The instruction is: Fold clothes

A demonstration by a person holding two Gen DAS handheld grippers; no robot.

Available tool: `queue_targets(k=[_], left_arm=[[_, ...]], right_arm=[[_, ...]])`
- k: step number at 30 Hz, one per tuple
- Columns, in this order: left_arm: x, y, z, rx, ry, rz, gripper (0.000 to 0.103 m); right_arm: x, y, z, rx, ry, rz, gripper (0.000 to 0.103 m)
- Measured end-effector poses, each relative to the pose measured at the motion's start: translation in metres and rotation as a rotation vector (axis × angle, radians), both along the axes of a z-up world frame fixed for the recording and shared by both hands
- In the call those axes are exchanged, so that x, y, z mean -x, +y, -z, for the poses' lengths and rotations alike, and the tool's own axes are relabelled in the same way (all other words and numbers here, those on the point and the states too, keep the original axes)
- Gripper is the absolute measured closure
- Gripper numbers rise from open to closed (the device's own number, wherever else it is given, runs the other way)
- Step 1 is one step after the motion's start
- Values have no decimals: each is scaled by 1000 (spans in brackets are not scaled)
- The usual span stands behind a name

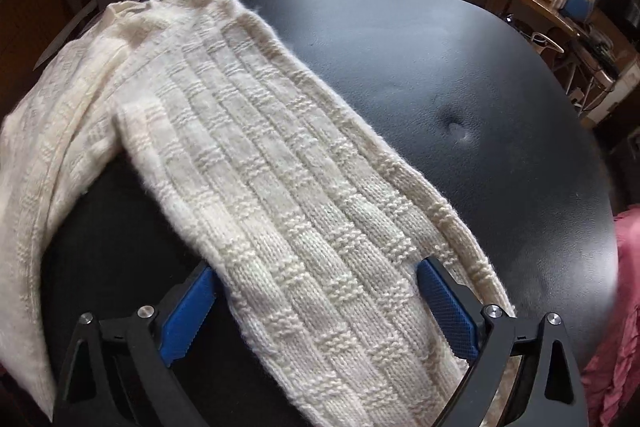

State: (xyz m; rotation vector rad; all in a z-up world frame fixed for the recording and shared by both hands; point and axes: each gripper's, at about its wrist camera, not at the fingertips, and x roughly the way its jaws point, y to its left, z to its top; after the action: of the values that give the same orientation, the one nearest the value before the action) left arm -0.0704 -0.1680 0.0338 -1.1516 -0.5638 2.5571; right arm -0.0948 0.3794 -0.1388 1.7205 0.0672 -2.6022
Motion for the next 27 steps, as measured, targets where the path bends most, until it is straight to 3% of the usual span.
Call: queue_targets(k=[2,4,8,11,14,17,20,22,24,25,27], left_arm=[[-3,25,10,85,-36,83,99],[-11,52,32,124,-75,193,87],[-38,98,99,198,-194,336,84],[-56,119,142,265,-260,390,84],[-72,119,166,334,-249,362,78],[-82,113,178,330,-238,345,72],[-86,125,193,495,-198,356,68],[-97,138,200,618,-98,385,60],[-106,146,203,694,-41,399,64],[-105,143,203,645,-52,386,82],[-100,131,201,550,-83,351,93]], right_arm=[[5,2,-2,10,7,25,5],[-1,2,-13,79,41,37,5],[-30,-6,-34,413,100,54,5],[-64,-40,-37,575,110,3,5],[-107,-76,-40,600,107,-44,4],[-129,-102,-39,592,81,-95,4],[-125,-123,-26,624,43,-128,4],[-124,-133,-20,648,20,-132,4],[-124,-142,-15,701,-14,-149,4],[-125,-147,-13,730,-33,-158,4],[-124,-159,-7,753,-67,-178,4]])
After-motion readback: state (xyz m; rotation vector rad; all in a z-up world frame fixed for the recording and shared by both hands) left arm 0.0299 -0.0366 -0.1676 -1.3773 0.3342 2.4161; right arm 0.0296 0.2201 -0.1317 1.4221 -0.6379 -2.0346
